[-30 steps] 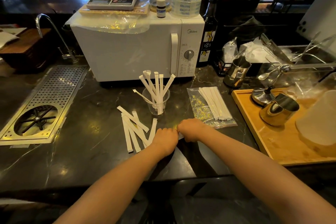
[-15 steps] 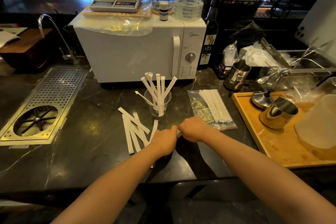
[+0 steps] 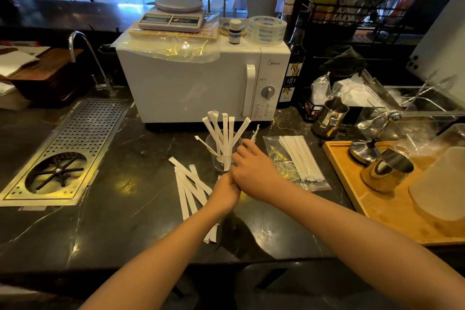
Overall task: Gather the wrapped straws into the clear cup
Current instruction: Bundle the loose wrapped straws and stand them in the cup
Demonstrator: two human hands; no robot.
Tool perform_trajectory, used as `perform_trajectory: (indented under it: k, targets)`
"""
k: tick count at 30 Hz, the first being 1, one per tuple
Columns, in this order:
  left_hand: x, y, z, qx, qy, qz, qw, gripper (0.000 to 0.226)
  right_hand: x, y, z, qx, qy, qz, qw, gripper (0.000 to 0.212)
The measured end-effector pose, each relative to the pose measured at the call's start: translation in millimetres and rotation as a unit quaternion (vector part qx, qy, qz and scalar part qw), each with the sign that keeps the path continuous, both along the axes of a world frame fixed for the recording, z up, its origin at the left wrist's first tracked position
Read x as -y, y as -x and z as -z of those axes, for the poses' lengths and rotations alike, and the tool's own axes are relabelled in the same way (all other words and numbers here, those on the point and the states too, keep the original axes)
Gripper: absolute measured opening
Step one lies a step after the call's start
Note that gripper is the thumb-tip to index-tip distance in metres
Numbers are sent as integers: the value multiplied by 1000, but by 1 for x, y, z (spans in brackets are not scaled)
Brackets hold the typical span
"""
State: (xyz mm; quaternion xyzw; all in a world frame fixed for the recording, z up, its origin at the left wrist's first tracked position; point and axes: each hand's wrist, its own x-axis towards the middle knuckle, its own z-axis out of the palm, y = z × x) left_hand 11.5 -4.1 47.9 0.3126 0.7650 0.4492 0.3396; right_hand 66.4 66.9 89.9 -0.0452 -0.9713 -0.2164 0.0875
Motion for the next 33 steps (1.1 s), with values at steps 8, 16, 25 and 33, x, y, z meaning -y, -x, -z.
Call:
perform_trajectory:
  k: [8, 16, 25, 33]
  targets:
    - [18, 18, -4, -44, -80, -95, 991, 17, 22, 21, -2, -133, 36, -56, 989, 34]
    - [56, 45, -7, 31, -96, -181, 978, 40, 36, 40, -3, -286, 188, -14, 940, 34]
    - [84, 59, -12, 94, -85, -247, 961, 32, 41, 51, 24, -32, 443, 188, 876, 56]
    - [91, 72, 1, 120, -78, -229, 963, 32, 41, 52, 58, 97, 469, 348, 806, 82]
